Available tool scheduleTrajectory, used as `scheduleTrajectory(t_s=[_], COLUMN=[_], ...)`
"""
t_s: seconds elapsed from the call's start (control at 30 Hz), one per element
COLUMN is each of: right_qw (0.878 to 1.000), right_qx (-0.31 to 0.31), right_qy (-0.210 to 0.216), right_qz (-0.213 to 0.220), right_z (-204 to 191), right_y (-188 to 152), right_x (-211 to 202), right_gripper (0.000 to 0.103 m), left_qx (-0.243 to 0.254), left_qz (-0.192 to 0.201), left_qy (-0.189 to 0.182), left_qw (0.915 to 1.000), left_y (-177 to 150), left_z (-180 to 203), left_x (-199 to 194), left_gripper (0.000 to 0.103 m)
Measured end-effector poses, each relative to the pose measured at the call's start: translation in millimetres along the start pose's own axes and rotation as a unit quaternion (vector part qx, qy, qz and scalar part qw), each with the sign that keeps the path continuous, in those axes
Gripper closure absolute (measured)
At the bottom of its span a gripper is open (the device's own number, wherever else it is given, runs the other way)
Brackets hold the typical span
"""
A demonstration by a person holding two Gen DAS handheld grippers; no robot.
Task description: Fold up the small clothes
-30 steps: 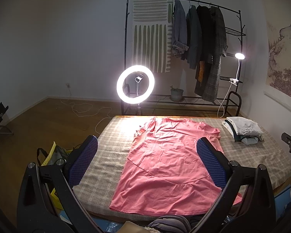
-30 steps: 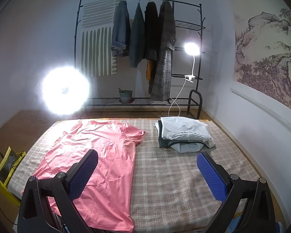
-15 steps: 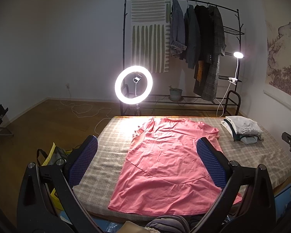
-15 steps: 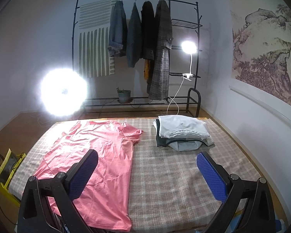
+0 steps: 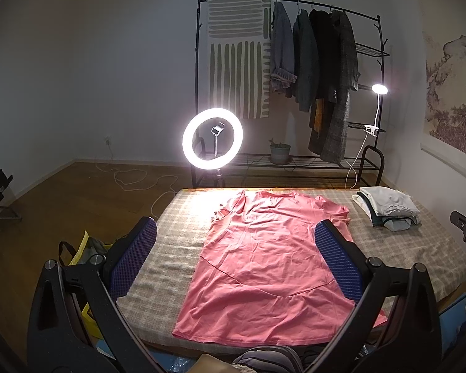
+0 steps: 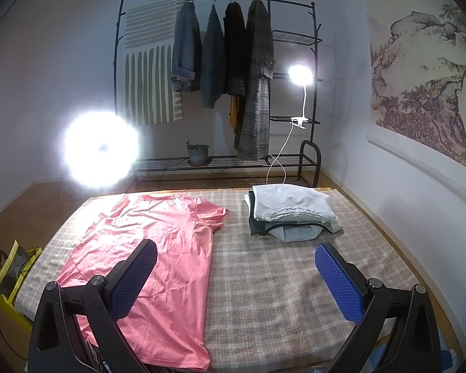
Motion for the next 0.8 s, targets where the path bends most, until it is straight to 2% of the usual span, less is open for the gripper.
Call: scheduleTrajectory(t_s=[0.8], right_qw=[1.0], right_qx=[-0.004], right_qy=[0.001], right_qz=[0.003], right_z=[-1.7], right_y=[1.2], right_x=[-4.7], right_gripper=[0.0], left_qx=[0.001], left_qz=[0.004], left_qy=[0.0], left_qw=[1.0], left_y=[3.3], left_z=[2.9], left_x=[-3.1], left_gripper=[0.0])
Point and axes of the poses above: each gripper's, at about its wrist camera, not at the fingertips, and x roughly the way its jaws point, z to its right, y to its top, the point moved 3 cm from there along x, roughly the way its jaws point, and after that the axes turned 13 degrees about y, right-handed, at the moved point
